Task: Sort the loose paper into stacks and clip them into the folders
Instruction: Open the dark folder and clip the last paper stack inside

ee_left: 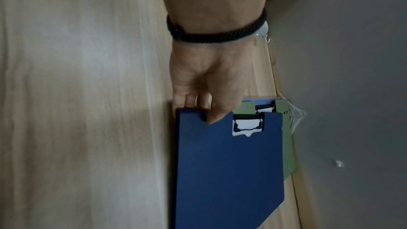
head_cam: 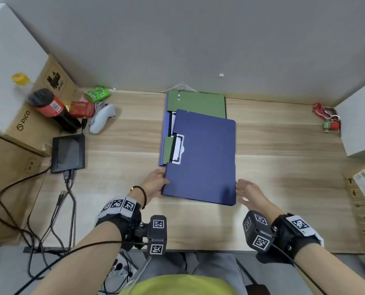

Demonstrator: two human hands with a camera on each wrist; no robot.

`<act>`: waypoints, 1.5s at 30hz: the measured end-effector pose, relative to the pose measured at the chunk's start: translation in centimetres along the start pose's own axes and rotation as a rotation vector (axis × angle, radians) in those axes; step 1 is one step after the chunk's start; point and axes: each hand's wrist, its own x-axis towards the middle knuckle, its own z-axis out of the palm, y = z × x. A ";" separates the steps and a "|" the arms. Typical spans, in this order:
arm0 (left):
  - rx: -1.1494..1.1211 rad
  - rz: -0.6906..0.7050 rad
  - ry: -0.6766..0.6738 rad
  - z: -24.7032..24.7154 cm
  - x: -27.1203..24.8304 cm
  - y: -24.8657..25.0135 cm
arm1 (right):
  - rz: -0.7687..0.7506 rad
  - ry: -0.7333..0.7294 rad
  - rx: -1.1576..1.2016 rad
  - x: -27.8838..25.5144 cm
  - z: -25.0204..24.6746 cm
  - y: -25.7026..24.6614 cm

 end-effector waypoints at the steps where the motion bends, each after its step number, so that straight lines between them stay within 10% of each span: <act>1: 0.019 -0.002 -0.023 0.1 0.0 -0.3 | 0.005 -0.014 -0.005 0.0 0.1 0.1; 20: -0.130 0.176 0.069 0.0 2.4 2.8 | -0.045 -0.050 0.165 2.6 1.3 -4.1; 35: 0.314 0.236 0.339 0.5 6.9 3.6 | -0.187 -0.076 0.130 4.8 2.5 -6.5; 45: 0.167 0.286 0.219 0.9 3.7 5.2 | -0.167 -0.063 -0.078 6.4 3.3 -6.2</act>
